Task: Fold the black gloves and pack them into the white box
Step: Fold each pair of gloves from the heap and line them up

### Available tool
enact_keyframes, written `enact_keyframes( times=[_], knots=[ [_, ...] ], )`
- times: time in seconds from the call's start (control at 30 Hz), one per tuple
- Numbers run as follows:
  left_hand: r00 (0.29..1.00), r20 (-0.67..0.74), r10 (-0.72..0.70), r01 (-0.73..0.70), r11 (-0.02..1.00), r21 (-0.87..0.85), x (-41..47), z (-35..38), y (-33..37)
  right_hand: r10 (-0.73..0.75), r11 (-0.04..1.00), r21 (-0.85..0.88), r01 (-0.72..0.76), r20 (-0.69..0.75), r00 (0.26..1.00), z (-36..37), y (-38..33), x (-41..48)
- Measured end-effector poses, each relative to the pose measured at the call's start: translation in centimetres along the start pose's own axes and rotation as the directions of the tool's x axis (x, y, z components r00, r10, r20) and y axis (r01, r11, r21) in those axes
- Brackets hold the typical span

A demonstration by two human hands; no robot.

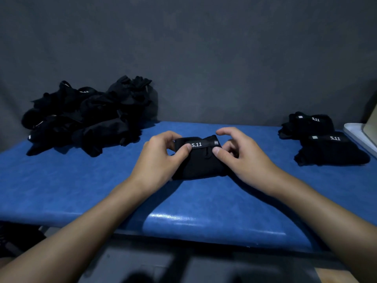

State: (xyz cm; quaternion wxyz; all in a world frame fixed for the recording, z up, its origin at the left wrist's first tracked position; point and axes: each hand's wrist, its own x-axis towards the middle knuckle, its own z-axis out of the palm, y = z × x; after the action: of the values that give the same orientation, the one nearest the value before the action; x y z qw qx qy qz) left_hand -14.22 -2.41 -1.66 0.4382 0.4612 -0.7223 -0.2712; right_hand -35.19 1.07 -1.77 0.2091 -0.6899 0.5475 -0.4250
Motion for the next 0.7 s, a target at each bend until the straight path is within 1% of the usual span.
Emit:
enact_keyframes(
  times=[0.13,0.2,0.3,0.4,0.47,0.53,0.63,0.7],
  knots=[
    [1.0,-0.012,-0.028,0.028,0.998,0.047,0.1,0.2,0.2,0.022,0.998,-0.059,-0.025,-0.04,0.999,0.5,0.1,0.5],
    [1.0,-0.005,0.004,-0.003,0.992,0.129,0.0,0.2,0.2,0.032,0.996,-0.081,-0.036,-0.053,0.998,0.6,0.1,0.8],
    [0.989,0.066,0.129,-0.143,0.945,0.294,-0.5,-0.1,0.2,0.054,0.996,-0.066,-0.059,-0.072,0.996,0.6,0.2,1.1],
    [0.957,0.16,0.242,-0.289,0.841,0.458,-0.9,-0.4,0.5,0.067,0.996,-0.055,-0.072,-0.096,0.993,0.8,0.3,1.4],
    [0.951,0.197,0.237,-0.305,0.818,0.487,-0.9,-0.6,0.4,0.071,0.996,-0.044,-0.075,-0.101,0.992,0.9,0.4,1.4],
    [0.955,0.209,0.212,-0.29,0.821,0.492,-0.8,-0.6,0.2,0.048,0.999,-0.016,-0.05,-0.086,0.995,0.7,0.4,1.1],
    [0.958,0.22,0.184,-0.273,0.824,0.497,-0.9,-0.8,0.0,-0.072,0.996,-0.045,0.071,-0.023,0.997,0.1,0.2,0.6],
    [0.957,0.231,0.177,-0.272,0.825,0.495,-0.9,-0.9,0.1,-0.103,0.993,-0.064,0.104,0.029,0.994,-0.3,0.2,0.5]
  ],
)
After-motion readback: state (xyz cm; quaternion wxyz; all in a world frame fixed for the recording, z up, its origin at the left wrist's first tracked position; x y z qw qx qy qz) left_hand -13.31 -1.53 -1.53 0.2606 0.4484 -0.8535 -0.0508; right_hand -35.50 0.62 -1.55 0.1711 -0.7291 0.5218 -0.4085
